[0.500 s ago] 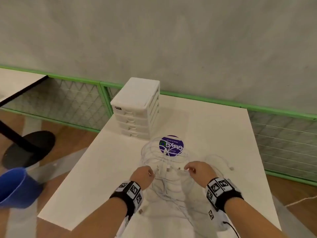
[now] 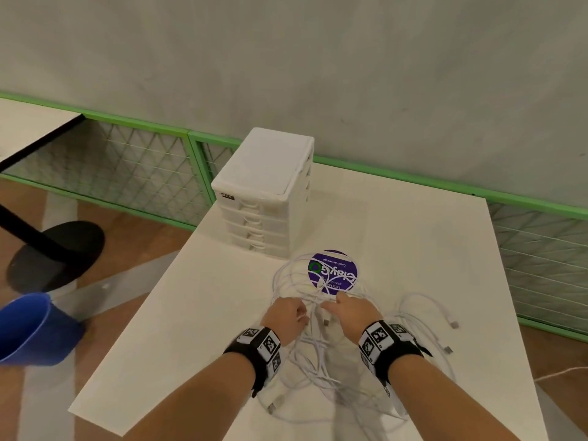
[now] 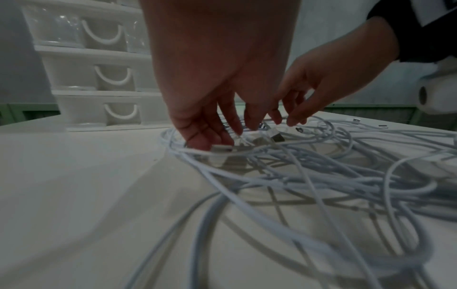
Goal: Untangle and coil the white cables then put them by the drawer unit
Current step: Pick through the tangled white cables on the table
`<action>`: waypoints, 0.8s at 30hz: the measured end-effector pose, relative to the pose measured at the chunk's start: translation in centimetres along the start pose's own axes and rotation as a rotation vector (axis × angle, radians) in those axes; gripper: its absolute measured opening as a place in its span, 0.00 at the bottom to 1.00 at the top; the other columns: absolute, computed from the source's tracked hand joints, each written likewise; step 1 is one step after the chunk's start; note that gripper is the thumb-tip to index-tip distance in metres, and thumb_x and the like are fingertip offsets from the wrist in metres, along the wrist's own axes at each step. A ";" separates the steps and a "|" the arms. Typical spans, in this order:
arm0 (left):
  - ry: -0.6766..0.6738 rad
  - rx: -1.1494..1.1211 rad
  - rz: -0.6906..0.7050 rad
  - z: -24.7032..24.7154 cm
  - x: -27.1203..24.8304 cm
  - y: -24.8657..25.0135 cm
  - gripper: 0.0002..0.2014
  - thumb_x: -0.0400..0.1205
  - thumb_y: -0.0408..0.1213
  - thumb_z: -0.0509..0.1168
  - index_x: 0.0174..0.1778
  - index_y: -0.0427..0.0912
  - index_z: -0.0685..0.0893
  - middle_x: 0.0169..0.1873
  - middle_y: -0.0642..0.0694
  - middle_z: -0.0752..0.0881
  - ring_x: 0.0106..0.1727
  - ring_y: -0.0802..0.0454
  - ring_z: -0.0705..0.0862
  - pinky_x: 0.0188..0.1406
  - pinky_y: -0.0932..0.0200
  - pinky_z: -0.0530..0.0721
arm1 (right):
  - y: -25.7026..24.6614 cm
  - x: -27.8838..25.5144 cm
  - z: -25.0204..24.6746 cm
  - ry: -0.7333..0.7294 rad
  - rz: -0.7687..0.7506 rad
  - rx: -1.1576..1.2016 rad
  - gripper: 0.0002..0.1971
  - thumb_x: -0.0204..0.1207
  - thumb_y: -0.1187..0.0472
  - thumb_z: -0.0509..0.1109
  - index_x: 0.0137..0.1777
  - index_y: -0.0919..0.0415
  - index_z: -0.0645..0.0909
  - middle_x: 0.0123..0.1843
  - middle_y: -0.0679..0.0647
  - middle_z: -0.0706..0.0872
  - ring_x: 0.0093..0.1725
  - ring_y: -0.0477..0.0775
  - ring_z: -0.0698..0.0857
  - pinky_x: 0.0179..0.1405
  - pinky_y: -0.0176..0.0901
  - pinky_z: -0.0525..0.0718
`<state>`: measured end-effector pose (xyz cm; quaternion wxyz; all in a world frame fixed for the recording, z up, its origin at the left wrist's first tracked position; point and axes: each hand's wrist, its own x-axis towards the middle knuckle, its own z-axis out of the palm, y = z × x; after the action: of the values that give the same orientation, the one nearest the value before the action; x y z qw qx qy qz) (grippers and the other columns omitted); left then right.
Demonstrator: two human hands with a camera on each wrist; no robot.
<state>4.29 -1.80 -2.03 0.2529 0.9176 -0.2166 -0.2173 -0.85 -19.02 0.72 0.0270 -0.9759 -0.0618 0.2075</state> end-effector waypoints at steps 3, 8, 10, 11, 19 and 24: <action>-0.124 0.191 0.019 0.4 0.4 0.0 0.19 0.80 0.48 0.64 0.63 0.41 0.81 0.60 0.41 0.81 0.64 0.43 0.76 0.65 0.51 0.75 | 0.2 0.7 0.1 -0.004 0.031 -0.056 0.22 0.75 0.71 0.57 0.69 0.55 0.71 0.60 0.61 0.78 0.56 0.64 0.82 0.50 0.52 0.78; -0.142 0.099 0.060 0.0 0.1 -1.0 0.14 0.80 0.40 0.64 0.59 0.41 0.83 0.57 0.39 0.82 0.62 0.42 0.76 0.62 0.54 0.74 | 1.8 0.7 0.1 0.100 0.150 0.159 0.12 0.78 0.61 0.60 0.60 0.54 0.79 0.59 0.56 0.81 0.56 0.59 0.82 0.51 0.47 0.78; -0.103 -0.035 0.074 -0.3 -0.1 -1.8 0.11 0.79 0.32 0.64 0.54 0.37 0.86 0.52 0.36 0.86 0.54 0.43 0.82 0.54 0.61 0.75 | 2.8 0.1 0.0 0.224 0.213 0.363 0.10 0.79 0.60 0.62 0.56 0.54 0.82 0.55 0.57 0.82 0.52 0.59 0.83 0.49 0.46 0.78; -0.067 -0.121 0.070 -0.4 -0.2 -2.0 0.10 0.78 0.28 0.64 0.51 0.35 0.87 0.50 0.35 0.88 0.50 0.45 0.84 0.49 0.65 0.76 | 3.1 -0.2 -0.2 0.313 0.241 0.462 0.09 0.79 0.60 0.63 0.55 0.55 0.83 0.52 0.58 0.82 0.49 0.59 0.83 0.47 0.45 0.78; 0.218 -0.400 0.038 -2.6 -3.4 -3.2 0.03 0.77 0.32 0.70 0.44 0.39 0.87 0.38 0.47 0.85 0.34 0.60 0.77 0.42 0.67 0.76 | -0.2 -3.3 -4.5 0.800 0.089 1.162 0.11 0.78 0.64 0.65 0.39 0.46 0.76 0.45 0.52 0.89 0.45 0.32 0.84 0.46 0.21 0.77; -0.033 -0.350 -0.048 -2.0 -6.1 -3.2 0.05 0.76 0.38 0.71 0.43 0.40 0.87 0.38 0.45 0.87 0.39 0.53 0.82 0.43 0.70 0.78 | -4.2 -4.4 -3.8 0.580 -0.094 1.071 0.10 0.77 0.63 0.68 0.35 0.51 0.78 0.33 0.55 0.87 0.38 0.45 0.85 0.46 0.26 0.80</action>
<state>1.24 4.49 -0.48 0.3999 0.8607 -0.1576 -0.2729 -3.70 -15.58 6.28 0.5387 -0.8397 0.0178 -0.0659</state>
